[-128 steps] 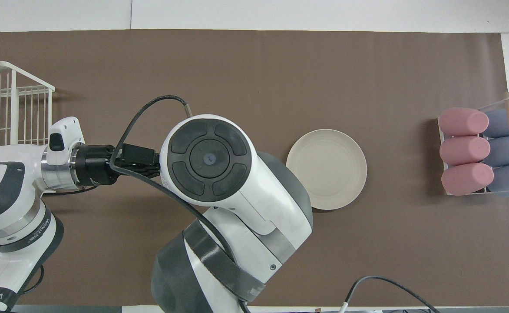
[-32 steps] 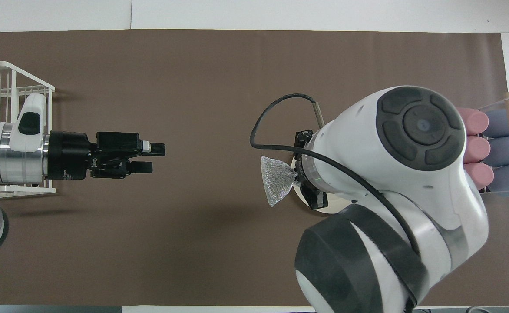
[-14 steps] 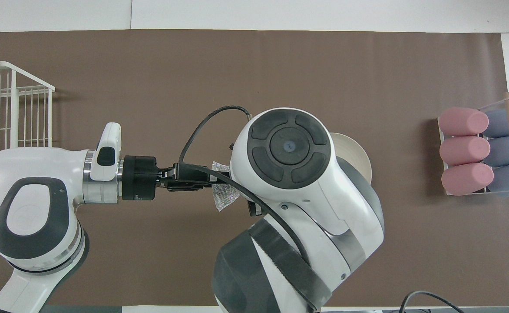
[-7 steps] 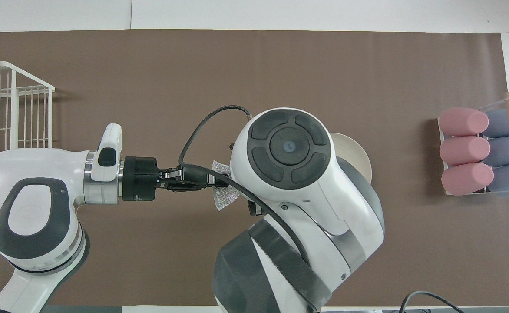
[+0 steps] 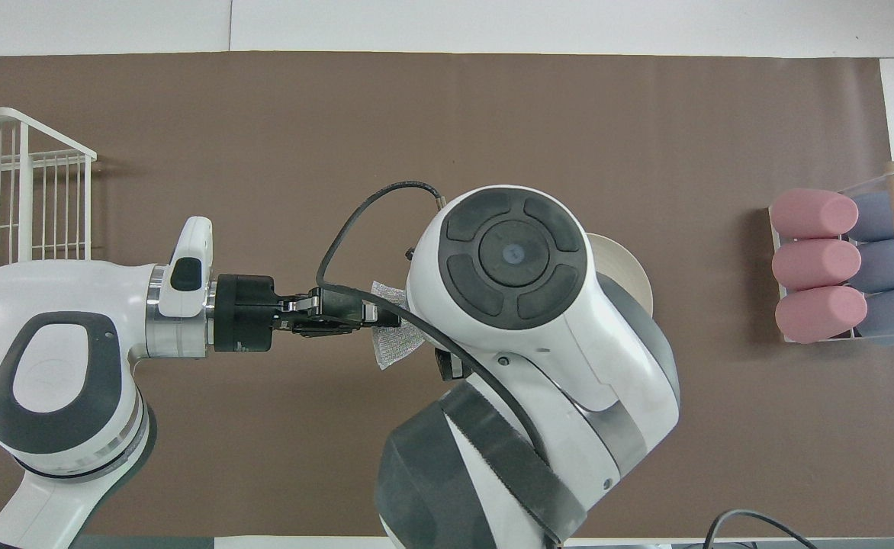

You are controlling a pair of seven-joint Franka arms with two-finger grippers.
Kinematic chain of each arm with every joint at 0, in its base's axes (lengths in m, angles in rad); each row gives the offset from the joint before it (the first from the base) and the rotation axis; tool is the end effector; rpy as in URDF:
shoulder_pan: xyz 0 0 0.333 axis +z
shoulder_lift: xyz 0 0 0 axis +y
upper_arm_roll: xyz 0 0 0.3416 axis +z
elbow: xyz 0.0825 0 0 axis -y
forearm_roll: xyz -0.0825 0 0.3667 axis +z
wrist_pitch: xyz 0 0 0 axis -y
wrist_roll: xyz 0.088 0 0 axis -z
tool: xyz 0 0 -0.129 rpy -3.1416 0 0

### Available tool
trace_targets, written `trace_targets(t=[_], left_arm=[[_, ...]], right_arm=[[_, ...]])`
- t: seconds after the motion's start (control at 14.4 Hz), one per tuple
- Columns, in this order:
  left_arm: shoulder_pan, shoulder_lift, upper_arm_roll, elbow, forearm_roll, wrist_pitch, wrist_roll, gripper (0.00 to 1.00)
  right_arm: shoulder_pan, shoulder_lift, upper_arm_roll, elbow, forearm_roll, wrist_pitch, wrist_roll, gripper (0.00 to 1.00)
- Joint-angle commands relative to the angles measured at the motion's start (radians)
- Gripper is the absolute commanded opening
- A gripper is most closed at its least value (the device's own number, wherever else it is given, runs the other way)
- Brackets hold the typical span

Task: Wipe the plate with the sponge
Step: 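Grasp the sponge with the left gripper while the right gripper releases it, then carry the sponge toward the rack with the left gripper while the right gripper retracts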

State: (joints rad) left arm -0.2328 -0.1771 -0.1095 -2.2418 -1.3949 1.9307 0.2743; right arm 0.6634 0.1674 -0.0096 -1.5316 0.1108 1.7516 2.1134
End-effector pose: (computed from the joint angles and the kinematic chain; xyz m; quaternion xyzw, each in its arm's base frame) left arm 0.4296 -0.2495 0.5059 0.8149 0.0211 -0.0682 0.5752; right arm 0.4743 0.3794 0.5675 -0.7383 0.6718 0.0481 0.0358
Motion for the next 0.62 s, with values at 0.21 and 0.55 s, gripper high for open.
trace_targets(t=[0.21,0.55], left_arm=[[-0.003,-0.018,0.013,-0.013,0.019,0.022,-0.059,0.0],[0.024,-0.005,0.013,0.067,0.383,0.024,-0.274,0.0]], right_arm=[[-0.083,-0.063,-0.004,-0.027,-0.019,-0.032,-0.284,1.0],[-0.232,-0.126,-0.006,-0.045,-0.02,-0.145,-0.779,1.0]])
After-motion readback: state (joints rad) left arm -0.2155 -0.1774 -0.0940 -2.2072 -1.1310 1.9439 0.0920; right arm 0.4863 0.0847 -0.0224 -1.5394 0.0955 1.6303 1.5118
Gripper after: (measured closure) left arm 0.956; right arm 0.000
